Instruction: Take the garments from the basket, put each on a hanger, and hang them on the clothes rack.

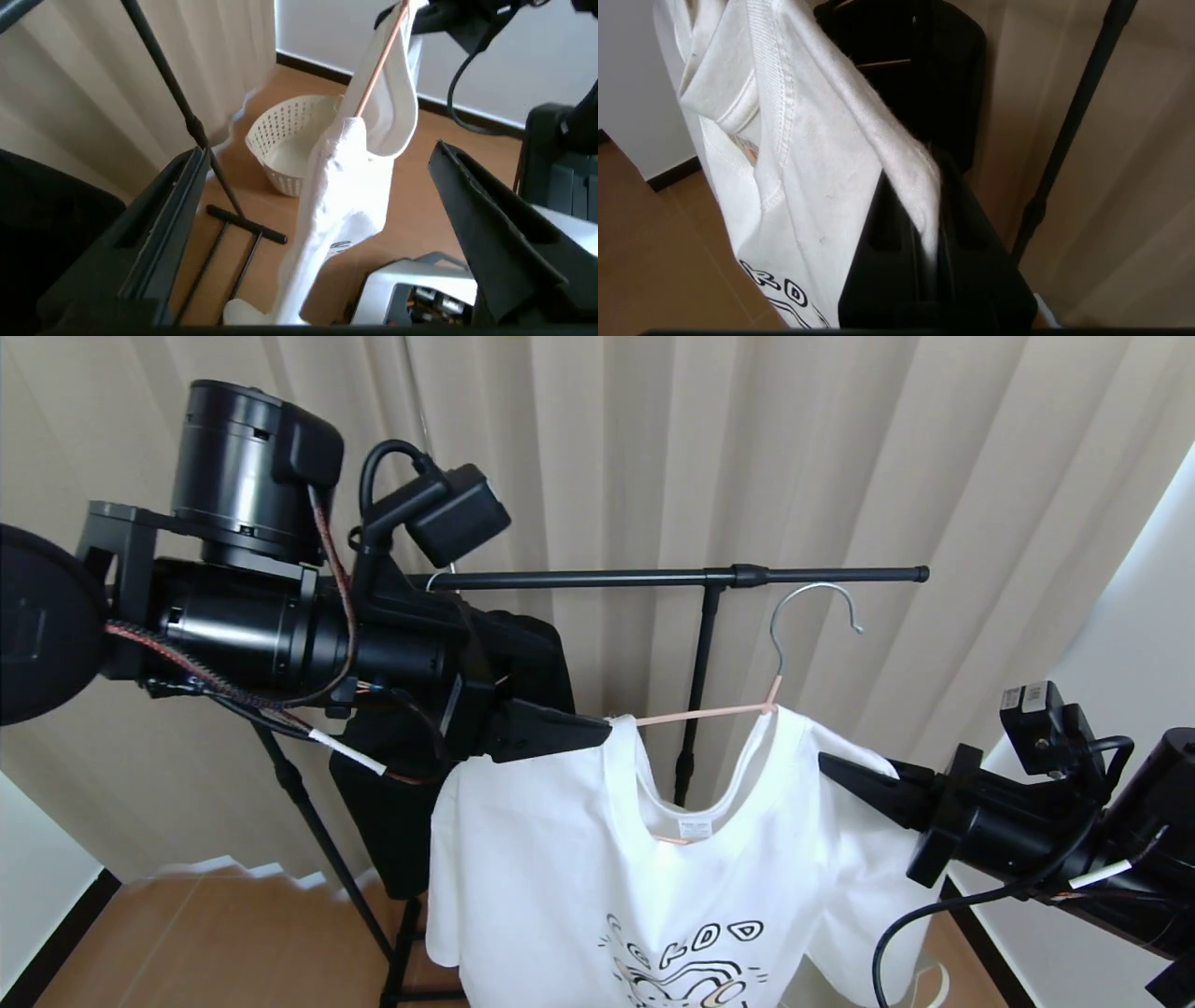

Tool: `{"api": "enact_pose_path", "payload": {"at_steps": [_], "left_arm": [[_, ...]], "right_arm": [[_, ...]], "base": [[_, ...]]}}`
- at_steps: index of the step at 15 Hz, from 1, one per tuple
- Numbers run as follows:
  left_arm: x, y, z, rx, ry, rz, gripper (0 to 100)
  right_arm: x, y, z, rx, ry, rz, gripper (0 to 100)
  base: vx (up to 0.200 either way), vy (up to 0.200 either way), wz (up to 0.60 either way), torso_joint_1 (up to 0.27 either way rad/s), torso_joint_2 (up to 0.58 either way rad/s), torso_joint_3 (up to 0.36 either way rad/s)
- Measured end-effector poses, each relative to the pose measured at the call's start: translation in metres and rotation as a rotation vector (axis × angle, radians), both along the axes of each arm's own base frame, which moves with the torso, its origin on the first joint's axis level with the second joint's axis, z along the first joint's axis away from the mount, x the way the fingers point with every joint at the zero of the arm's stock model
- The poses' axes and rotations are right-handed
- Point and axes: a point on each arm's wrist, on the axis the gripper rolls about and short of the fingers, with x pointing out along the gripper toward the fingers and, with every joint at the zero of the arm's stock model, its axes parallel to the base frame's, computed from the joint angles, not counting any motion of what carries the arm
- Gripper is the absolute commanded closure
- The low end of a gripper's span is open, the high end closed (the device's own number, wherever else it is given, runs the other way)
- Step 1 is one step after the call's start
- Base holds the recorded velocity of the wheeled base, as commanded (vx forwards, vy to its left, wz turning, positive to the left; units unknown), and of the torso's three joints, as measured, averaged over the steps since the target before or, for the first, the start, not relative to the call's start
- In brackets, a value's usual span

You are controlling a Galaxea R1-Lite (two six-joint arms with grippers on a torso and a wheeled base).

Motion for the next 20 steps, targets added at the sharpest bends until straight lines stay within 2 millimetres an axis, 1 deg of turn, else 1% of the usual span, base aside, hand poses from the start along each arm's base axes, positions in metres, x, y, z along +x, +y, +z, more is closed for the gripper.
{"api": "enact_pose_path", "payload": {"at_steps": [3,7,11,15,16,20], "left_arm": [[0.006,-0.012,-0.006,0.082,-0.023,-0.079,0],[0.009,-0.026,-0.019,0.117,-0.003,-0.126,0],[0.010,-0.033,-0.033,0.143,0.030,-0.149,0],[0.011,-0.037,-0.040,0.155,0.049,-0.160,0],[0.011,-0.038,-0.041,0.156,0.050,-0.161,100],[0.011,-0.038,-0.042,0.158,0.051,-0.163,100]], "right_arm": [[-0.002,0.000,0.002,0.001,-0.011,0.001,100],[-0.003,0.000,0.005,0.003,-0.025,0.000,100],[-0.005,0.000,0.009,0.006,-0.038,0.001,100],[-0.006,0.000,0.010,0.007,-0.045,0.001,100],[-0.006,0.000,0.010,0.008,-0.046,0.001,100],[-0.005,0.000,0.011,0.009,-0.049,0.001,100]], "base": [[0.000,0.000,0.00,0.000,0.00,0.000],[0.000,0.000,0.00,0.000,0.00,0.000],[0.000,0.000,0.00,0.000,0.00,0.000],[0.000,0.000,0.00,0.000,0.00,0.000],[0.000,0.000,0.00,0.000,0.00,0.000],[0.000,0.000,0.00,0.000,0.00,0.000]]}}
